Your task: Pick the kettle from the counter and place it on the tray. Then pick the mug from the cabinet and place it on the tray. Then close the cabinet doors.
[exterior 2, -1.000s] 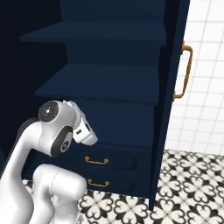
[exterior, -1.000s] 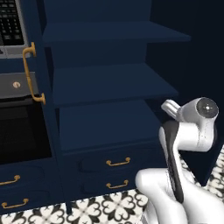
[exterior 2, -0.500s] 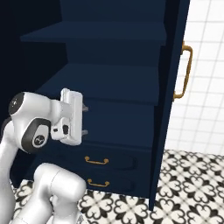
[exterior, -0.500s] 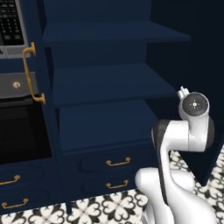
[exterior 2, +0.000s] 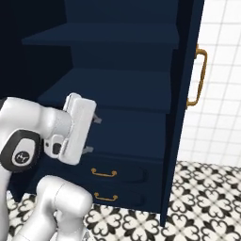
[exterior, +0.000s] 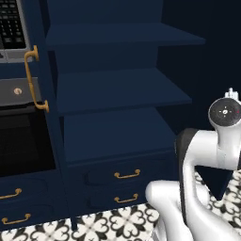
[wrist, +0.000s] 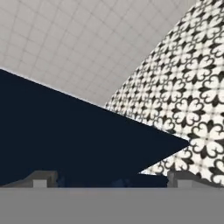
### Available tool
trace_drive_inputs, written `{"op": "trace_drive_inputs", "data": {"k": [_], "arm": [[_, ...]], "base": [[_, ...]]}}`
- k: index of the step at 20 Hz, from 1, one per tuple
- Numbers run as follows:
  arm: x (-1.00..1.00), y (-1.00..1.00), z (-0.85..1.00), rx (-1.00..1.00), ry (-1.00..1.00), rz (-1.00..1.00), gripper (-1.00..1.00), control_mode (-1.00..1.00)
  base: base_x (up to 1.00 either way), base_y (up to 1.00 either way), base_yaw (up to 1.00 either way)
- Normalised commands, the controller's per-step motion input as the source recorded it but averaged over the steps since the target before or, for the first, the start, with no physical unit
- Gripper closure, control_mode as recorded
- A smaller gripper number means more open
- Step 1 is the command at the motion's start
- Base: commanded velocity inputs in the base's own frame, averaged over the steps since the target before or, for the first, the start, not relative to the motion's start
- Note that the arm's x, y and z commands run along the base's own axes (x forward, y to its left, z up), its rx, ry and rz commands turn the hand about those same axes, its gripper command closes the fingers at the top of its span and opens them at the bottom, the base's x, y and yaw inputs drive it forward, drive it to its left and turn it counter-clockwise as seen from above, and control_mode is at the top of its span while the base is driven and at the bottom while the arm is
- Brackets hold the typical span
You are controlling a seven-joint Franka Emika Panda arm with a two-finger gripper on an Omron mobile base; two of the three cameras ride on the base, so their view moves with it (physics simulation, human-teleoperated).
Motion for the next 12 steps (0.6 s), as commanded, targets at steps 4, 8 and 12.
{"op": "trace_drive_inputs", "data": {"k": [4, 8, 12], "arm": [[-0.6, -0.48, 0.0, 0.0, -0.25, -0.31, -1.0, -1.0], [-0.62, -0.44, -0.04, 0.0, -0.21, -0.32, -1.0, -1.0], [-0.37, -0.53, -0.02, 0.0, -0.11, -0.35, -1.0, -1.0]], "base": [[0.0, 0.0, 0.0], [0.0, 0.0, 0.0], [0.0, 0.0, 0.0]]}}
